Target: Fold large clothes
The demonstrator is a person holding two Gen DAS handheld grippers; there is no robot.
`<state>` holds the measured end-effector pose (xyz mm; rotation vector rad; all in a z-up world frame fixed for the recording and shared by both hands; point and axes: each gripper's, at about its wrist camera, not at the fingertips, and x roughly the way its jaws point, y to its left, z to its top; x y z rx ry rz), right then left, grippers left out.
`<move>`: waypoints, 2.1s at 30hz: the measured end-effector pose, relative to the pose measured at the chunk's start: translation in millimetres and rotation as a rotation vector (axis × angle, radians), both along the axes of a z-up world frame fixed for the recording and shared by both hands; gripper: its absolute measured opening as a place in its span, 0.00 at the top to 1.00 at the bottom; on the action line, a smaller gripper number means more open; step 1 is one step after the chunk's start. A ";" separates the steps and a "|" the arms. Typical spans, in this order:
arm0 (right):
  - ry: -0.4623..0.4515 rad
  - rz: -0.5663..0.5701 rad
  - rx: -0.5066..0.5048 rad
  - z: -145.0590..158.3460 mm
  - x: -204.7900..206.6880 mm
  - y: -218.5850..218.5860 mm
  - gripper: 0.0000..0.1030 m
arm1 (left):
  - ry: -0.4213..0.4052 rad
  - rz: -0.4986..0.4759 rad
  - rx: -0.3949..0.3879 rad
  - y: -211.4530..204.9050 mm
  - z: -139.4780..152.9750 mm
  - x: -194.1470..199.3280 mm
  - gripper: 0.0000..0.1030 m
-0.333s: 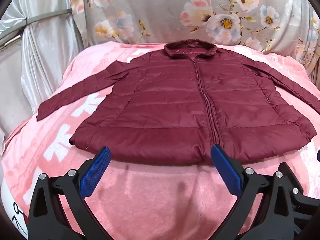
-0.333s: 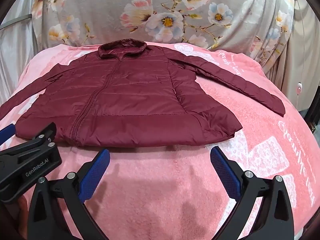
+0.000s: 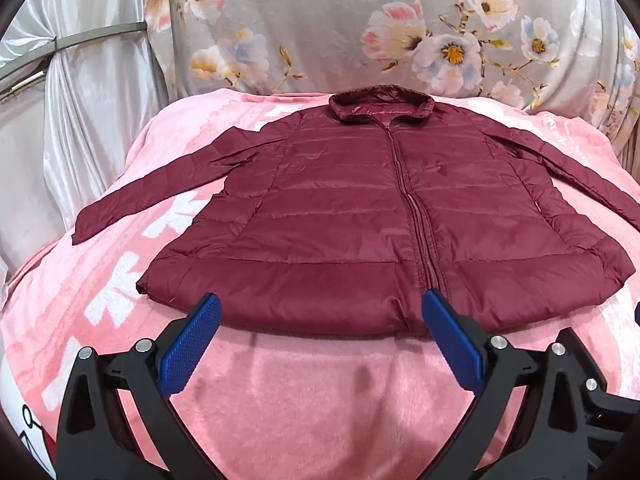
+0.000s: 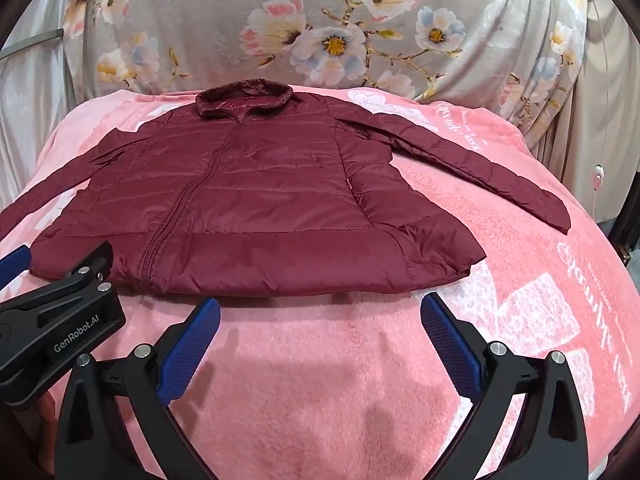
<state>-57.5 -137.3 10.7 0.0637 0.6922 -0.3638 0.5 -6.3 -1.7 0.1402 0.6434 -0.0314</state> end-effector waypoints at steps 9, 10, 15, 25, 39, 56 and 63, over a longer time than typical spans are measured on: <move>-0.002 0.012 -0.002 -19.5 7.2 -6.7 0.05 | -0.054 0.015 -0.011 5.8 -11.3 -2.7 0.05; -0.005 0.016 -0.002 -21.7 7.0 -6.4 0.05 | -0.053 0.016 -0.014 6.5 -12.8 -3.0 0.05; -0.021 0.017 0.001 -22.2 1.5 -6.1 0.05 | -0.047 0.021 -0.029 11.2 -12.1 -5.8 0.05; 0.006 0.016 0.009 -14.5 -10.8 -1.4 0.05 | 0.050 0.007 -0.018 13.8 -12.0 -15.1 0.05; -0.007 0.031 0.003 -5.0 -20.6 9.5 0.05 | 0.094 0.022 0.005 15.9 1.6 -23.0 0.05; -0.020 0.045 0.011 6.0 -29.1 15.7 0.05 | 0.091 0.043 0.001 24.0 11.6 -32.7 0.05; -0.026 0.047 0.010 7.5 -29.3 17.2 0.05 | 0.089 0.047 0.001 25.0 13.6 -33.6 0.05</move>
